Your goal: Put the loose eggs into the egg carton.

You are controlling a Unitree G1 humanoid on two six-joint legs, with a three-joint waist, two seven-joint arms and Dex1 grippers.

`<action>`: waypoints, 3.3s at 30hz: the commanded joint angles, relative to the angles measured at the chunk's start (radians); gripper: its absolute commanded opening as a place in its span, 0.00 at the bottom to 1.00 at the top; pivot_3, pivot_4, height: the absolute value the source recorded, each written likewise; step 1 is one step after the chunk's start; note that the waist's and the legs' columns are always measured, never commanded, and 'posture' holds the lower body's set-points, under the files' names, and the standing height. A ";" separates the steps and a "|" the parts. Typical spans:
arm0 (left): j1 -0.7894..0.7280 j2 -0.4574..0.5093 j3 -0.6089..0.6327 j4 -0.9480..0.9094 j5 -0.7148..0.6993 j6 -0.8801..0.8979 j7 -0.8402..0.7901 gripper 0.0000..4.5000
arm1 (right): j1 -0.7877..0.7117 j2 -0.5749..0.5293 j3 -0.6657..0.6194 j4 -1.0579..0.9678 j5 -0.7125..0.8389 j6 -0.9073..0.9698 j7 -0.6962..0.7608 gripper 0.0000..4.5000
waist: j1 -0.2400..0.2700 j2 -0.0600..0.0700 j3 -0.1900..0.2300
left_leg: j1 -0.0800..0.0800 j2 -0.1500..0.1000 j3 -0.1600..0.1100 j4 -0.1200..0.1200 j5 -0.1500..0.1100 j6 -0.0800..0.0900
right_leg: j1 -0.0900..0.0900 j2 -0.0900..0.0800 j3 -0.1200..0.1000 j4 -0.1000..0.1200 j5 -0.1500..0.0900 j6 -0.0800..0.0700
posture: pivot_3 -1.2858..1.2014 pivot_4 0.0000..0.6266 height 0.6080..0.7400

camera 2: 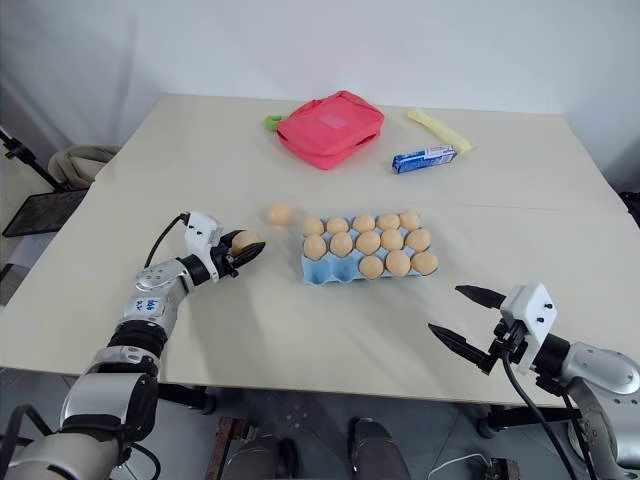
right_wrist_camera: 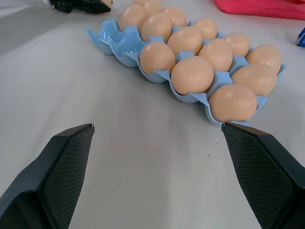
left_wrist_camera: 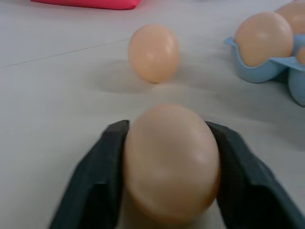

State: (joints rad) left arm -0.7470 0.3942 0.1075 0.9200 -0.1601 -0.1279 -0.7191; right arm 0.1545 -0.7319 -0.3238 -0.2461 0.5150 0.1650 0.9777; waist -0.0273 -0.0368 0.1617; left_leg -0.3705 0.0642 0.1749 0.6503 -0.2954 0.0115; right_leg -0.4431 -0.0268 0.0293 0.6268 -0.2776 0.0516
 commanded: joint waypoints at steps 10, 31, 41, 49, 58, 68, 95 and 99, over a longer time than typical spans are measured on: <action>0.001 0.001 0.007 -0.071 -0.009 0.003 -0.040 0.53 | -0.013 0.012 -0.013 0.014 -0.013 -0.037 -0.004 1.00 | 0.000 0.000 0.000 | 0.000 0.000 0.000 0.000 0.000 0.000 | 0.000 0.000 0.000 0.000 0.000 0.000 | 0.52 0.24 1.00; -0.013 -0.138 -0.141 -0.461 -0.104 0.229 -0.258 0.38 | 0.013 0.046 -0.018 0.007 -0.032 -0.059 -0.019 1.00 | 0.002 0.000 0.000 | 0.000 0.000 0.000 0.002 0.001 0.000 | 0.001 0.001 0.000 0.001 0.000 0.001 | 0.52 0.24 1.00; -0.085 -0.222 -0.236 -0.333 -0.016 0.215 -0.225 0.38 | 0.076 0.068 -0.043 -0.032 -0.033 -0.074 -0.062 1.00 | -0.003 0.000 0.000 | 0.000 0.000 -0.001 0.003 0.001 0.001 | 0.001 0.002 0.003 0.001 0.001 0.001 | 0.52 0.24 1.00; -0.088 -0.215 -0.242 -0.337 0.001 0.211 -0.223 0.45 | 0.119 0.076 -0.055 -0.059 -0.029 -0.076 -0.085 1.00 | -0.001 0.000 0.000 | 0.000 0.000 -0.001 0.002 0.001 0.001 | 0.001 0.001 0.003 0.001 0.001 0.001 | 0.52 0.24 1.00; -0.085 -0.208 -0.225 -0.375 -0.014 0.201 -0.242 0.99 | 0.075 0.072 -0.035 -0.038 -0.036 -0.066 -0.086 1.00 | -0.001 0.000 0.000 | 0.000 0.000 -0.001 0.003 0.001 0.001 | 0.001 0.001 0.002 0.001 0.001 0.001 | 0.52 0.24 1.00; -0.044 -0.099 -0.069 -0.457 -0.099 0.168 -0.213 0.99 | 0.058 0.064 -0.034 -0.029 -0.031 -0.059 -0.065 1.00 | -0.002 0.000 0.000 | 0.000 0.000 -0.001 0.002 0.001 0.000 | 0.001 0.001 0.002 0.002 0.001 0.001 | 0.52 0.24 1.00; 0.550 0.056 0.248 -0.913 -0.261 0.231 0.038 0.99 | -0.063 0.016 -0.006 0.063 -0.021 -0.037 0.048 1.00 | 0.000 0.000 0.000 | 0.001 0.000 0.000 0.001 0.000 -0.002 | 0.002 -0.002 0.001 0.001 0.000 0.000 | 0.52 0.24 1.00; 0.470 0.039 0.200 -0.854 -0.225 0.229 0.082 0.99 | -0.067 0.013 -0.010 0.064 -0.020 -0.041 0.058 1.00 | 0.000 0.000 0.000 | 0.002 0.000 -0.001 0.001 0.000 -0.001 | 0.002 -0.001 0.001 0.001 0.000 0.000 | 0.52 0.24 1.00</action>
State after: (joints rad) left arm -0.2382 0.4347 0.3217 0.0597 -0.3962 0.1110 -0.6561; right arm 0.0940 -0.6996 -0.3203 -0.1742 0.4854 0.1326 1.0270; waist -0.0269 -0.0366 0.1617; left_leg -0.3689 0.0640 0.1742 0.6518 -0.2952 0.0105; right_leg -0.4408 -0.0280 0.0299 0.6278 -0.2772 0.0518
